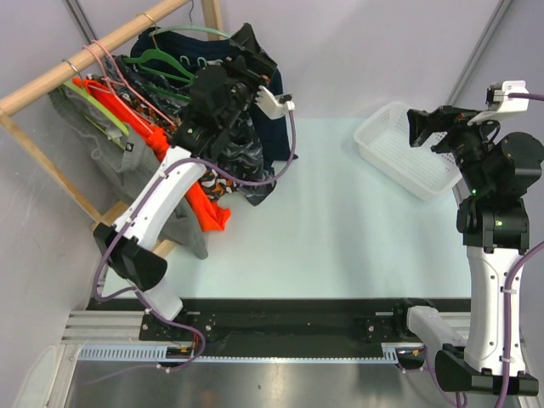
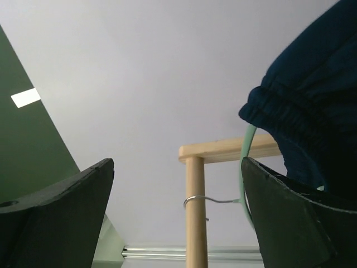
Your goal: Place the shorts on the hanger
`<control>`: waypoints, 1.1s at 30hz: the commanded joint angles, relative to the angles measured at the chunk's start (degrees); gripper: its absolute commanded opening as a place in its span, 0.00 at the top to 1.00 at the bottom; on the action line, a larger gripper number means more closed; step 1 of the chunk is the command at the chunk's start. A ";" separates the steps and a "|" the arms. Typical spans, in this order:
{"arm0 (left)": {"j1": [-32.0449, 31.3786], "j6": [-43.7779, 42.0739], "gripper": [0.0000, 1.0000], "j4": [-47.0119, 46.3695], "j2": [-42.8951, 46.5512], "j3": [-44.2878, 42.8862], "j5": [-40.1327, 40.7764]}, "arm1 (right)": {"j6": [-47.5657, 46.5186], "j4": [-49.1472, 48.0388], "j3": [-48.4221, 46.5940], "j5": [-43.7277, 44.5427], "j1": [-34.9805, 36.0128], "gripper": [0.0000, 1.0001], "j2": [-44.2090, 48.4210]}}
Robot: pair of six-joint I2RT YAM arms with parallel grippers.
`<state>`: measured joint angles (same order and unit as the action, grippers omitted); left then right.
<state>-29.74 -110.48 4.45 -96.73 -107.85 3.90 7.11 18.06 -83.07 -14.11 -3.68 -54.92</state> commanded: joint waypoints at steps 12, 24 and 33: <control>-21.76 54.80 0.00 35.35 -11.90 -31.02 19.48 | -7.02 8.12 4.92 -5.75 -0.27 0.00 0.07; -20.54 96.84 0.00 39.78 -8.04 -11.35 -7.84 | -13.88 11.73 23.03 -10.32 -0.54 0.00 4.46; -16.32 103.97 0.00 35.37 -7.33 -5.17 -9.53 | -14.15 9.02 28.14 -12.69 -0.54 0.00 5.43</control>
<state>-46.98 -12.01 45.15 -108.84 -111.90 -4.78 -6.26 30.68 -54.41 -24.47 -3.90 -50.92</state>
